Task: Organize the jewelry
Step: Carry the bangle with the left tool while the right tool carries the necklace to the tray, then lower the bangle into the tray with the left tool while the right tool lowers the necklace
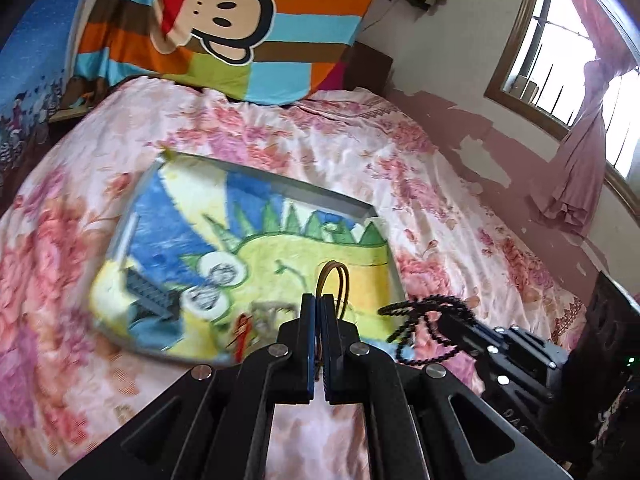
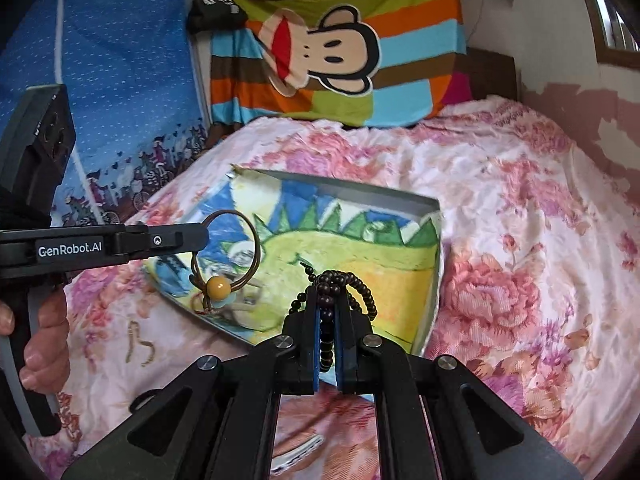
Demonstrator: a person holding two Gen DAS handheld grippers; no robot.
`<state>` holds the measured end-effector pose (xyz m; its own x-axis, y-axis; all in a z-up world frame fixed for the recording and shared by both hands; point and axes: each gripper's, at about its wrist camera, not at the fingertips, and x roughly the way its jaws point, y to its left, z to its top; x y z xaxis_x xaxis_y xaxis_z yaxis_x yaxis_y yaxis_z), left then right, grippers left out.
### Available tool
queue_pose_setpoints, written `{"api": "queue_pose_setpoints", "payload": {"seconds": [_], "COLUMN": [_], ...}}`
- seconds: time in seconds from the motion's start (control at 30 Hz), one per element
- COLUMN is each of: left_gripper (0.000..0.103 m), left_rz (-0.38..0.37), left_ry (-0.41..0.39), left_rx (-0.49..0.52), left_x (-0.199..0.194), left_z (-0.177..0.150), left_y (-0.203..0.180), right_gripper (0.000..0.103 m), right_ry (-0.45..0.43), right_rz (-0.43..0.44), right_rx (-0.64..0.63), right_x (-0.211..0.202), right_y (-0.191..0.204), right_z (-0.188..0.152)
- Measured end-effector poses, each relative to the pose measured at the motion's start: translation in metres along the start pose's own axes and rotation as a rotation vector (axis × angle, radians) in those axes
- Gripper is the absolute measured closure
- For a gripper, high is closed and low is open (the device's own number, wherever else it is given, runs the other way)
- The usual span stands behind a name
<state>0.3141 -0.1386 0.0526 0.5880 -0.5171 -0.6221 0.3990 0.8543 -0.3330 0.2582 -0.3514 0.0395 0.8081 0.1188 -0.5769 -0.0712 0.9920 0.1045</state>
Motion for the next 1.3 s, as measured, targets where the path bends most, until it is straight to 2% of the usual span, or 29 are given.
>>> {"api": "queue_pose_setpoints", "payload": {"seconds": [0.2, 0.4, 0.77, 0.93, 1.1, 1.2, 1.3], "left_gripper": [0.1, 0.1, 0.1, 0.1, 0.094, 0.087, 0.085], "left_rz": [-0.029, -0.025, 0.031, 0.046, 0.033, 0.028, 0.025], "left_ry": [0.03, 0.082, 0.116, 0.113, 0.126, 0.119, 0.108], "left_rx": [-0.001, -0.017, -0.025, -0.015, -0.021, -0.018, -0.008], "left_x": [0.04, 0.073, 0.096, 0.095, 0.093, 0.089, 0.082], "left_z": [0.0, -0.008, -0.023, -0.024, -0.025, -0.027, -0.028], "left_y": [-0.016, -0.018, -0.012, -0.012, -0.013, -0.015, -0.019], "right_gripper": [0.097, 0.097, 0.095, 0.073, 0.069, 0.056, 0.048], "right_ry": [0.052, 0.084, 0.119, 0.117, 0.107, 0.083, 0.052], "right_rz": [-0.01, -0.02, -0.063, -0.074, -0.092, -0.1, -0.112], "right_rx": [0.053, 0.075, 0.064, 0.071, 0.074, 0.079, 0.08], "right_x": [0.026, 0.039, 0.045, 0.041, 0.03, 0.018, 0.001], "right_y": [-0.024, -0.034, -0.04, -0.043, -0.046, -0.046, -0.043], "right_z": [-0.017, -0.032, -0.037, -0.038, -0.039, -0.037, -0.035]}}
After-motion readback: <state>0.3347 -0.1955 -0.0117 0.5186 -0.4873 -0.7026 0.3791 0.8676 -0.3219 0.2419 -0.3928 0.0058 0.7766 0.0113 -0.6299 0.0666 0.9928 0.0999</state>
